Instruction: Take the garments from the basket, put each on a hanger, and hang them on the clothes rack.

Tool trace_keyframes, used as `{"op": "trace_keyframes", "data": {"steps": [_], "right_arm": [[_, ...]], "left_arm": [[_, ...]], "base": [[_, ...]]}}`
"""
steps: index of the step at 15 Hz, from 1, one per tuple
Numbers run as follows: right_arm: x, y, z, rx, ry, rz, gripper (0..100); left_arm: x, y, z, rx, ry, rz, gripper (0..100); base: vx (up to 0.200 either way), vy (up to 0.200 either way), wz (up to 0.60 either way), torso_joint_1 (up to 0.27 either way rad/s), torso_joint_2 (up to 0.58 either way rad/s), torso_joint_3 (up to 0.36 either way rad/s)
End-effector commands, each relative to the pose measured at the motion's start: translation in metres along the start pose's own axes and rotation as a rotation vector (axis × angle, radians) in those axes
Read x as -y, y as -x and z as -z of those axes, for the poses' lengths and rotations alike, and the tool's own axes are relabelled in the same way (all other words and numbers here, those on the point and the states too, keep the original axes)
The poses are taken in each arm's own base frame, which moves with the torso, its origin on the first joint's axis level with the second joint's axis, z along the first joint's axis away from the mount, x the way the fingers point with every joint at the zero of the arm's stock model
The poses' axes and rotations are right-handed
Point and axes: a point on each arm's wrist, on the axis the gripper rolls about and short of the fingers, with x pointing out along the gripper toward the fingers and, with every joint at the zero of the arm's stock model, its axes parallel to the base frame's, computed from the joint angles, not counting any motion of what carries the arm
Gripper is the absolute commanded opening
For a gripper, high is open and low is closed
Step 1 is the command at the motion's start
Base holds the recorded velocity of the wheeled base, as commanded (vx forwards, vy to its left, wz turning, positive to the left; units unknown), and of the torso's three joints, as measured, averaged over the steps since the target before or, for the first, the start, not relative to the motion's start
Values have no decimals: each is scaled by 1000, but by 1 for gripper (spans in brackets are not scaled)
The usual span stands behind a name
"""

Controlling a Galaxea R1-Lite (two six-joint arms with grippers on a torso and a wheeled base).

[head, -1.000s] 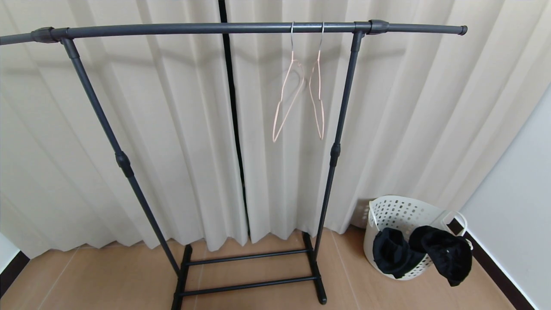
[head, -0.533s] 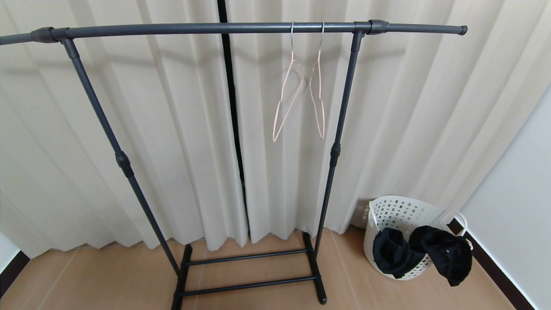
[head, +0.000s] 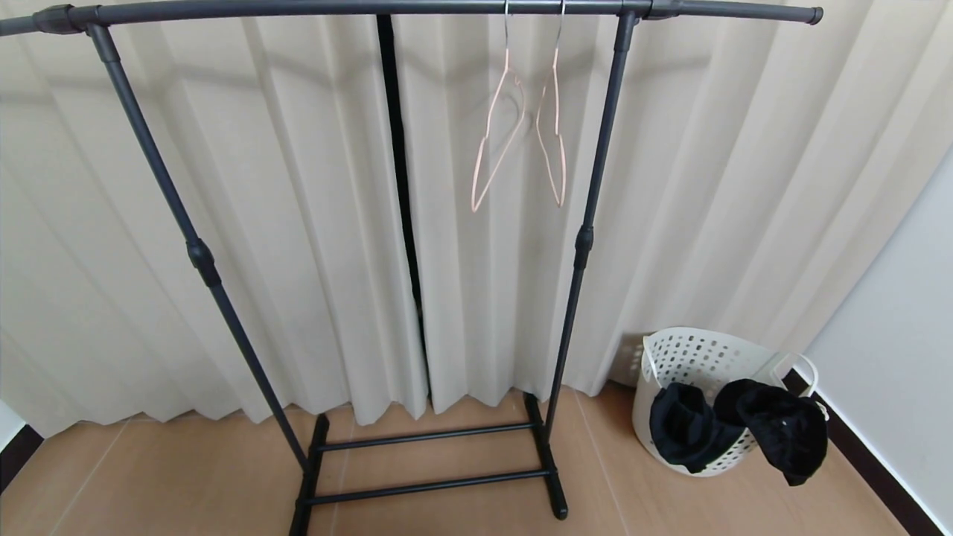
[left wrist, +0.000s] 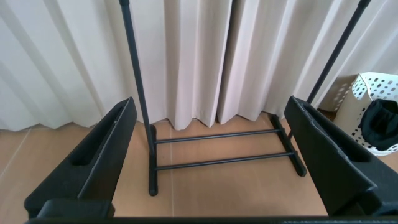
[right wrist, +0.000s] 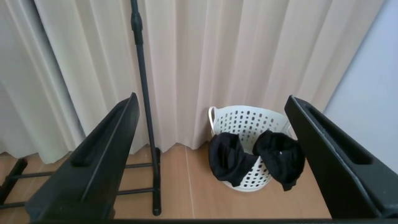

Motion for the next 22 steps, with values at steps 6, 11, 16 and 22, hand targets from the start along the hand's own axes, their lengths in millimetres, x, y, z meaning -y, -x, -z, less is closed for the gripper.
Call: {"op": "trace_keyframes", "data": {"steps": [6,11,16,22], "right_arm": [[0,0,0,-1,1,0,100],[0,0,0,-1,0,0,100],[0,0,0,-1,4,-2,100],[0,0,0,1,0,0,100]], "left_arm": [[0,0,0,-1,-1,0,100],[0,0,0,0,-1,0,100],[0,0,0,0,-1,0,100],[0,0,0,0,2,-3,100]], "base": [[0,0,0,-135,474,338],[0,0,0,-78,449,366],[0,0,-120,-19,195,176],[0,0,-500,2,14,10]]}}
